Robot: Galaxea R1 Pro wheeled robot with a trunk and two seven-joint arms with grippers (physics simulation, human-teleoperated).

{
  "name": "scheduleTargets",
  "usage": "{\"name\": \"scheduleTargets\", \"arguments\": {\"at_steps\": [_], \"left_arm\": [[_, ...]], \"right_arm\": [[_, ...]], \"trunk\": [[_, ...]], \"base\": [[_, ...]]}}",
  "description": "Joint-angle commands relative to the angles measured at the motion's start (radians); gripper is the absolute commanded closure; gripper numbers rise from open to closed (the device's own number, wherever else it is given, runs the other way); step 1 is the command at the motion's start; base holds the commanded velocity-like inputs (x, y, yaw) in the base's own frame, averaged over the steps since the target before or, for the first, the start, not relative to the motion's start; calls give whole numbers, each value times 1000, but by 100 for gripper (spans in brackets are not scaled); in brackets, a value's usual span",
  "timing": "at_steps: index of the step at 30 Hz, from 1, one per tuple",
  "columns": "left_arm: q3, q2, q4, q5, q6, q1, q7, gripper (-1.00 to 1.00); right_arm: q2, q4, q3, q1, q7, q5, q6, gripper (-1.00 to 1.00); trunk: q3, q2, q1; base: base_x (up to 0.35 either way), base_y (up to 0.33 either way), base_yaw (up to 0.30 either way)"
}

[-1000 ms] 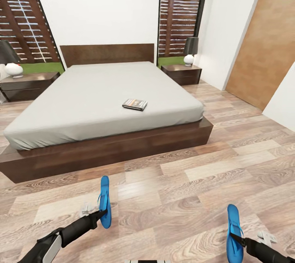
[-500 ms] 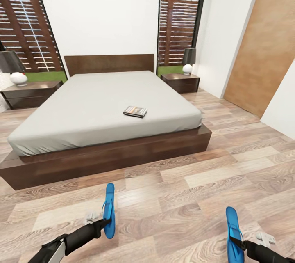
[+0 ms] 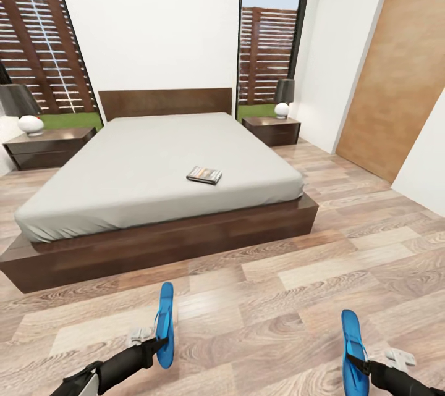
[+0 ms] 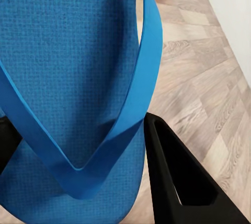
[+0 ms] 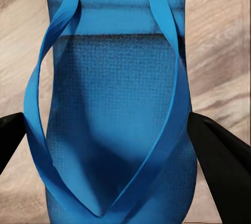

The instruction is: In the bedroom, move the book from the bed onto either nightstand, and place the two sandals side by side next to the bed.

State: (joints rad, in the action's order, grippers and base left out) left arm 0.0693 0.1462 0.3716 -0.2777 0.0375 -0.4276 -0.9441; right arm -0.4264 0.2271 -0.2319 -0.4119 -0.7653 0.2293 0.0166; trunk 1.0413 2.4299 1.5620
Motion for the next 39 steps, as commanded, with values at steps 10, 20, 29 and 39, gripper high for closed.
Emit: {"name": "scheduleTargets", "arguments": {"at_steps": [10,20,29,39], "left_arm": [[1,-7,-3,2,1,0,-4,100],[-22,-22,-5,22,0,0,115,100],[-28,-57,-37,99,-7,0,151,100],[-27,-64,-66,125,-48,0,231,100]], "right_arm": [[-1,4,1,-1,-418,1,10,100],[0,-38,2,0,-437,1,-3,100],[0,-53,1,0,-280,2,-3,100],[0,-54,1,-1,-249,2,-3,100]], "trunk": [[-31,-70,-39],[-62,-140,-77],[-90,-203,-111],[-121,-273,-150]], "base": [[0,0,0],[0,0,0],[0,0,0],[0,0,0]]}}
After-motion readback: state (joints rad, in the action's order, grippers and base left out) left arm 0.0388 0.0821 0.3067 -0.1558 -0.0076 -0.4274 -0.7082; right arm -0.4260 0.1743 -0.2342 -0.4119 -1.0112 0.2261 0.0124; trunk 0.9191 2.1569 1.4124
